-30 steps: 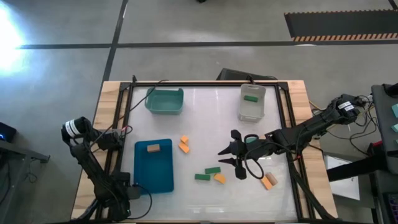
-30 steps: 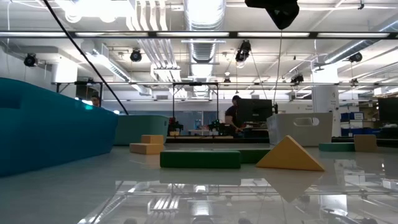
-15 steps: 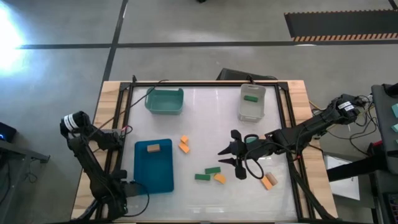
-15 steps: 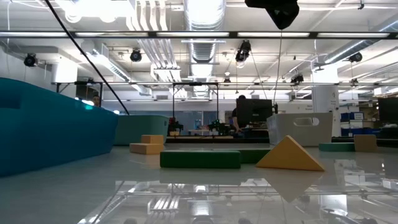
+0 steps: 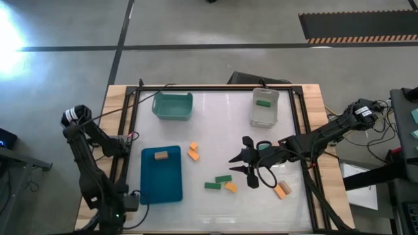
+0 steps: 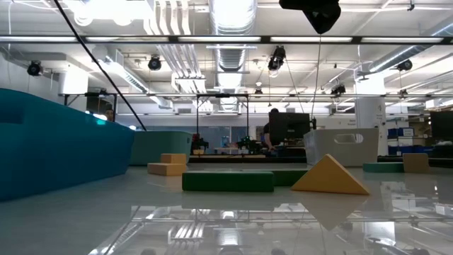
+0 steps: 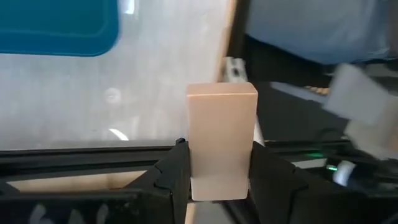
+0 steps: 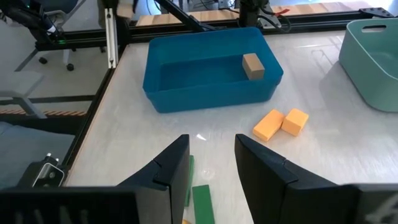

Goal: Sort & place blocks by color
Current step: Put the light brown block into the blue bin

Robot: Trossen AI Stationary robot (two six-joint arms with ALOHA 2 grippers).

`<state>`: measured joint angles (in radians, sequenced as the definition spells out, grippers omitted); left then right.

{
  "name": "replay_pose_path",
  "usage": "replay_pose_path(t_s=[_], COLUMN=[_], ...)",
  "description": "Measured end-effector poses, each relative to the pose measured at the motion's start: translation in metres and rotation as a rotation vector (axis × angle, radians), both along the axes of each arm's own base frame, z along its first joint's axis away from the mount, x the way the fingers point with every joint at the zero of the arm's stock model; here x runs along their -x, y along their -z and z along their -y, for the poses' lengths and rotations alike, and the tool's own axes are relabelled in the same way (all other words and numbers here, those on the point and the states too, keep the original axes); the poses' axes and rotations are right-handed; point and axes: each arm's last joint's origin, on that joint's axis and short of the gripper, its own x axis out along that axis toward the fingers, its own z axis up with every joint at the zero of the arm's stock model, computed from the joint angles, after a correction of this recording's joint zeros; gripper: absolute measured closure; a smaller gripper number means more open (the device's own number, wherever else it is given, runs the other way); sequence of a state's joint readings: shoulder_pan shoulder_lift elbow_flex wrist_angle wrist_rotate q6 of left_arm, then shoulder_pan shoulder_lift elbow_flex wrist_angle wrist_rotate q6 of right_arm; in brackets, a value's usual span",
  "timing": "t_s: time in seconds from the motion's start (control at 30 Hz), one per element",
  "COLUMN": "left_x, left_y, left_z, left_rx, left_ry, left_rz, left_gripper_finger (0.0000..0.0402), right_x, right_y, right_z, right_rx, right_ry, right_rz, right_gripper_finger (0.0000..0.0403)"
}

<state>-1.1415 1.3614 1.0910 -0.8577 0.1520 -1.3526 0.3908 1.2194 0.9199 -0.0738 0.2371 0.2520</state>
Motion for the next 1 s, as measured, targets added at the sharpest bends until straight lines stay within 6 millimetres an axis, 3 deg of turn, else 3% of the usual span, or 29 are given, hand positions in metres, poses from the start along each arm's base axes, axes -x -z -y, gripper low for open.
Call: replay_pose_path(t_s=[0.17, 0.33, 0.53, 0.77, 1.0], left_x=[-0.009, -0.031, -0.065, -0.090, -0.103], left_y=[-0.019, -0.041, -0.053, -0.020, 0.038], left_z=[0.000, -0.006, -0.035, -0.083, -0.122], left_rx=[0.049, 0.055, -0.083, -0.324, -0.462], left_ry=[-0.034, -0.008, 0.019, 0.067, 0.059], left_rz=[0.053, 0.236, 0.377, 0.305, 0.190], left_gripper_finger=[0.0288, 0.0288, 0.0288, 0.0288, 0.0288], right_x=[0.000, 0.000, 0.000, 0.000, 0.000], right_y=[0.000, 0.000, 0.000, 0.000, 0.000], right_z=[0.000, 0.000, 0.000, 0.000, 0.000], right_rx=[0.000, 0.000, 0.000, 0.001, 0.016], right_ry=[0.000, 0.000, 0.000, 0.000, -0.007], right_rz=[0.000, 0.000, 0.000, -0.003, -0.002], right_gripper_finger=[0.0284, 0.0284, 0.0284, 0.0284, 0.0284])
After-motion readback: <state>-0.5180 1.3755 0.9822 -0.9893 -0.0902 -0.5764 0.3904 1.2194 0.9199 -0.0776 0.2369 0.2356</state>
